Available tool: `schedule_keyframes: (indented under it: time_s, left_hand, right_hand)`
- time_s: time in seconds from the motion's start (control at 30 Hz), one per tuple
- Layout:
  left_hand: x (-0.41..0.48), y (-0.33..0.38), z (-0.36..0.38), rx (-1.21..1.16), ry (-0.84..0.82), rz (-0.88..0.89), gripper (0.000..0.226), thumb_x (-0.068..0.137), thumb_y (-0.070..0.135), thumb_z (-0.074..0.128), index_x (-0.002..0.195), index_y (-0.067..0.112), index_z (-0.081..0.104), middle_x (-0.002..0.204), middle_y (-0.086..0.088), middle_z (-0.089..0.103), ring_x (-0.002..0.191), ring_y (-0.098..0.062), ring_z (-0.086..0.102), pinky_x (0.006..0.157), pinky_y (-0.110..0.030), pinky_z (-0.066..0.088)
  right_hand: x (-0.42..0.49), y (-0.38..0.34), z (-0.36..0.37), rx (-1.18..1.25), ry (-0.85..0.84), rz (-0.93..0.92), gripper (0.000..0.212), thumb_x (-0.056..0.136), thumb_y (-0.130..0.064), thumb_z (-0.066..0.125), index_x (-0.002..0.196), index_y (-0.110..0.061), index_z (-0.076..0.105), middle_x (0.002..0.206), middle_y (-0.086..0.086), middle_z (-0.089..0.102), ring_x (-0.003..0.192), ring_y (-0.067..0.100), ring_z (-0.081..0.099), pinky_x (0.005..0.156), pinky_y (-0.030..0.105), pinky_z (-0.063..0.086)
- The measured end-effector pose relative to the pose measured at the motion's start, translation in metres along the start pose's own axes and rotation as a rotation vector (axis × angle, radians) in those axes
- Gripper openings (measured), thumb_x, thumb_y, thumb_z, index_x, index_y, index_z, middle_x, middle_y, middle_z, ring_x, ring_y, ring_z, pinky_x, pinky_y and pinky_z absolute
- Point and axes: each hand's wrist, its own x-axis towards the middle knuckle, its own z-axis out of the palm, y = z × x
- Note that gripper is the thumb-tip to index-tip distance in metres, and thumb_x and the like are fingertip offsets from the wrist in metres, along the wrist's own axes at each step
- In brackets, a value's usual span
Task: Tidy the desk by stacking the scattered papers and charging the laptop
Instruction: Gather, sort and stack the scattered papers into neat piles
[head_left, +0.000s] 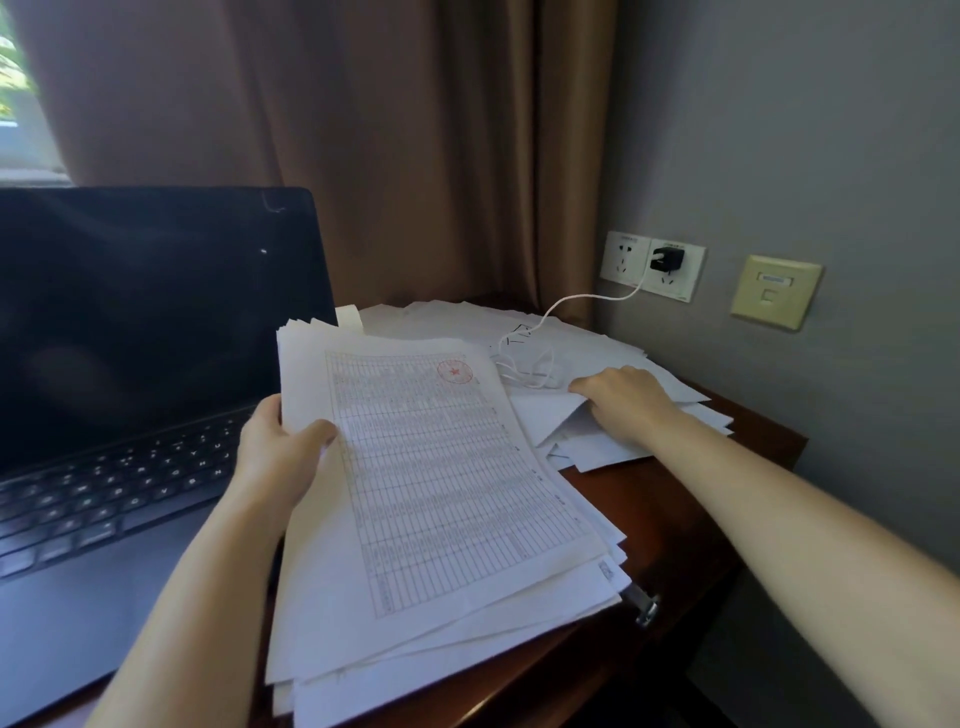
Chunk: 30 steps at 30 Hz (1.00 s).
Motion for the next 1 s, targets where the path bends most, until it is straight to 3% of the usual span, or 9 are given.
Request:
schedule_keyframes:
  time_s: [0.13, 0.23, 0.37, 0.6, 0.7, 0.83, 0.93, 1.0]
  left_hand:
    - [0.0, 0.0, 0.001, -0.019, -0.01, -0.015, 0.04, 0.089, 0.007, 0.057, 0.128, 0.011, 0.049, 0.117, -0.01, 0.058, 0.103, -0.031, 0.058, 0.077, -0.041, 0.045]
    - [0.0, -0.001, 0.004, -0.017, -0.017, -0.029, 0.039, 0.089, 0.008, 0.057, 0.128, 0.01, 0.049, 0.116, -0.011, 0.059, 0.103, -0.032, 0.058, 0.078, -0.041, 0.046]
    - [-0.003, 0.0, 0.009, -0.023, -0.016, -0.034, 0.041, 0.089, 0.007, 0.057, 0.13, 0.008, 0.049, 0.117, -0.011, 0.058, 0.101, -0.03, 0.056, 0.078, -0.041, 0.044]
    - [-0.009, 0.002, 0.019, -0.018, -0.032, -0.048, 0.04, 0.09, 0.005, 0.055, 0.129, 0.003, 0.047, 0.111, -0.012, 0.056, 0.093, -0.027, 0.053, 0.067, -0.035, 0.041]
    - [-0.01, 0.002, 0.019, 0.029, -0.056, -0.028, 0.029, 0.089, 0.002, 0.053, 0.118, 0.001, 0.053, 0.104, -0.013, 0.059, 0.085, -0.027, 0.055, 0.058, -0.03, 0.039]
    - [-0.005, -0.003, 0.019, 0.053, -0.074, -0.033, 0.033, 0.088, 0.003, 0.055, 0.12, 0.0, 0.054, 0.107, -0.016, 0.061, 0.082, -0.026, 0.058, 0.055, -0.03, 0.041]
    - [-0.002, -0.004, 0.019, 0.061, -0.07, -0.065, 0.038, 0.087, 0.005, 0.057, 0.125, 0.0, 0.051, 0.113, -0.018, 0.061, 0.088, -0.029, 0.058, 0.056, -0.031, 0.041]
    - [-0.003, -0.003, 0.02, 0.054, -0.071, -0.069, 0.037, 0.087, 0.004, 0.057, 0.124, -0.002, 0.051, 0.106, -0.017, 0.061, 0.08, -0.027, 0.058, 0.056, -0.031, 0.041]
  right_hand:
    - [-0.022, 0.021, -0.013, -0.056, -0.008, 0.056, 0.024, 0.086, -0.006, 0.041, 0.093, -0.021, 0.058, 0.103, 0.007, 0.065, 0.096, 0.031, 0.058, 0.062, 0.03, 0.033]
    - [-0.052, 0.041, -0.027, -0.052, -0.008, 0.116, 0.018, 0.09, -0.018, 0.043, 0.096, -0.023, 0.06, 0.106, 0.008, 0.065, 0.1, 0.034, 0.058, 0.067, 0.033, 0.038]
    - [-0.088, 0.059, -0.049, 0.215, 0.06, 0.189, 0.02, 0.089, -0.018, 0.051, 0.07, -0.019, 0.055, 0.09, 0.014, 0.067, 0.09, 0.037, 0.06, 0.068, 0.037, 0.045]
    - [-0.114, 0.052, -0.089, 0.329, 0.358, 0.373, 0.029, 0.093, -0.019, 0.052, 0.065, -0.013, 0.055, 0.083, 0.024, 0.064, 0.085, 0.043, 0.058, 0.06, 0.035, 0.03]
    - [-0.121, 0.049, -0.1, 0.352, 0.492, 0.391, 0.025, 0.092, -0.017, 0.053, 0.073, -0.005, 0.063, 0.077, 0.026, 0.062, 0.079, 0.046, 0.056, 0.06, 0.037, 0.034]
    - [-0.132, 0.041, -0.113, 0.276, 0.696, 0.43, 0.028, 0.091, -0.018, 0.052, 0.068, -0.002, 0.056, 0.064, 0.026, 0.056, 0.065, 0.048, 0.052, 0.055, 0.037, 0.034]
    - [-0.14, 0.024, -0.126, 0.26, 0.876, 0.355, 0.024, 0.085, -0.019, 0.048, 0.071, -0.005, 0.062, 0.055, 0.022, 0.054, 0.052, 0.046, 0.051, 0.05, 0.034, 0.039]
    - [-0.14, 0.003, -0.129, 0.268, 0.952, 0.221, 0.021, 0.084, -0.017, 0.05, 0.078, -0.008, 0.068, 0.055, 0.014, 0.057, 0.049, 0.039, 0.054, 0.046, 0.029, 0.041]
